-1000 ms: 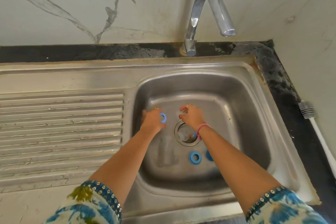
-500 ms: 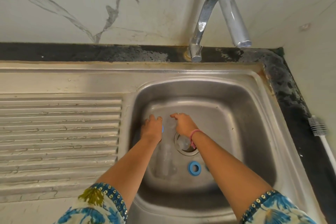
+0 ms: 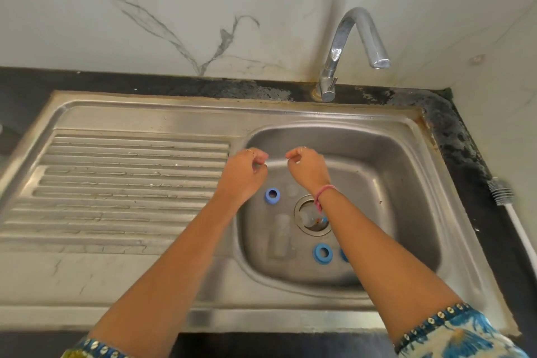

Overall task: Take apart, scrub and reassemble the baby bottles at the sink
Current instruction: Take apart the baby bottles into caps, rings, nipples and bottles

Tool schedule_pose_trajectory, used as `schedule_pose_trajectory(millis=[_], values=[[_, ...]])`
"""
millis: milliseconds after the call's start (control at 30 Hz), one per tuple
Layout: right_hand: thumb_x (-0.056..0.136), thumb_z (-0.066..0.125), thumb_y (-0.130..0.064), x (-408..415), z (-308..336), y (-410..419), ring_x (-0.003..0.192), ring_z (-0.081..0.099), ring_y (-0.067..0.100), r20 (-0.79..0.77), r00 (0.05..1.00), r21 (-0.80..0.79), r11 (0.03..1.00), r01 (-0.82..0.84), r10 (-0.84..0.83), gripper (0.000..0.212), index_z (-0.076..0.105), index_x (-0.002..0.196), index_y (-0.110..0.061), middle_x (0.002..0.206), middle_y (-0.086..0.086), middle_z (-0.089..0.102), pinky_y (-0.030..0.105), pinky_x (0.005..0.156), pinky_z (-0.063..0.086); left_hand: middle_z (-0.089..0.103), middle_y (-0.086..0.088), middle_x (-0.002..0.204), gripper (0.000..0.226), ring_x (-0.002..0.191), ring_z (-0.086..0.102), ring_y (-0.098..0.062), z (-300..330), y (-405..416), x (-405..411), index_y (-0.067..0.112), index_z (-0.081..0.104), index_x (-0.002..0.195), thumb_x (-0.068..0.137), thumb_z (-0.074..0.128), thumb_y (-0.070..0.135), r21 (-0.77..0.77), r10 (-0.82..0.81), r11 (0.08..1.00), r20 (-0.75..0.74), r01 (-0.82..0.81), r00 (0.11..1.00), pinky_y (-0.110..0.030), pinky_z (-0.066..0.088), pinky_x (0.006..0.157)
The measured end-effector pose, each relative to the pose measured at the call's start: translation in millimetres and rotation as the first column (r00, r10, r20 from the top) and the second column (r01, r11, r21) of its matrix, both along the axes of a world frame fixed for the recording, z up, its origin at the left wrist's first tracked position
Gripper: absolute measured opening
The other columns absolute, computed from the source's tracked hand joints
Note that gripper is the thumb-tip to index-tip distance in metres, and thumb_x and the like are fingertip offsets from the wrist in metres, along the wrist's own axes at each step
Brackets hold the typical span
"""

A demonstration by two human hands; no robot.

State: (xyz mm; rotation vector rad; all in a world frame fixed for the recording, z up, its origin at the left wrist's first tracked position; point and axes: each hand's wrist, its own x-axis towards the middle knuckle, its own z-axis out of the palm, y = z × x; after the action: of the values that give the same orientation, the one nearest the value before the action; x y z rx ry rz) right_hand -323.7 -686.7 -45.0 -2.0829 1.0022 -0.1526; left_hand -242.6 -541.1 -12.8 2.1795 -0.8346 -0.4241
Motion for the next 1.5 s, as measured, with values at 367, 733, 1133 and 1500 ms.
schedule_pose_trajectory(millis=[367, 733, 1133, 1500], values=[[0.089, 0.057, -0.014, 78.9, 73.4, 134.4, 0.092, 0.063, 0.010, 0.187, 0.965, -0.098, 0.981, -0.167, 0.183, 0.018, 0.072, 0.095, -0.023, 0.095, -0.006, 0.070, 0.021, 0.086, 0.047, 0.064, -0.003, 0.102, 0.017, 0.080, 0.060, -0.011, 63.4, 156.0, 48.8, 0.011, 0.069, 0.106, 0.093, 0.057, 0.010, -0.292, 0.232, 0.944, 0.254, -0.154, 0.939, -0.020, 0.047, 0.069], [0.092, 0.056, -0.013, 232.1, 137.2, 304.5, 0.087, 0.069, 0.017, 0.375, 0.858, -0.086, 0.935, -0.345, 0.351, 0.014, 0.066, 0.096, -0.021, 0.086, -0.014, 0.062, 0.033, 0.083, 0.054, 0.045, -0.004, 0.101, 0.020, 0.085, 0.049, -0.021, 87.8, 339.6, 206.8, 0.006, 0.056, 0.103, 0.084, 0.062, 0.008, -0.462, 0.534, 0.806, 0.296, -0.371, 0.792, -0.025, 0.043, 0.081], [0.089, 0.059, -0.013, 375.5, 161.2, 378.7, 0.102, 0.055, 0.016, 0.195, 0.829, -0.118, 0.852, -0.510, 0.524, 0.051, 0.045, 0.138, -0.012, 0.120, 0.007, 0.058, 0.018, 0.083, 0.037, 0.016, -0.014, 0.157, 0.125, 0.145, 0.020, -0.030, 40.1, 372.4, 360.1, 0.006, -0.001, 0.153, 0.068, 0.088, 0.033, -0.053, 0.520, 0.846, -0.137, -0.531, 0.843, -0.047, 0.024, 0.117], [0.084, 0.071, -0.045, 409.5, 159.1, 393.7, 0.113, 0.057, 0.021, 0.179, 0.836, -0.149, 0.854, -0.499, 0.519, 0.069, 0.045, 0.137, -0.011, 0.134, 0.008, 0.054, 0.030, 0.094, 0.047, 0.049, 0.006, 0.108, 0.065, 0.091, 0.053, -0.006, 25.7, 359.6, 373.6, 0.018, 0.049, 0.127, 0.072, 0.081, 0.027, -0.186, 0.418, 0.889, -0.042, -0.418, 0.908, -0.030, 0.049, 0.082]])
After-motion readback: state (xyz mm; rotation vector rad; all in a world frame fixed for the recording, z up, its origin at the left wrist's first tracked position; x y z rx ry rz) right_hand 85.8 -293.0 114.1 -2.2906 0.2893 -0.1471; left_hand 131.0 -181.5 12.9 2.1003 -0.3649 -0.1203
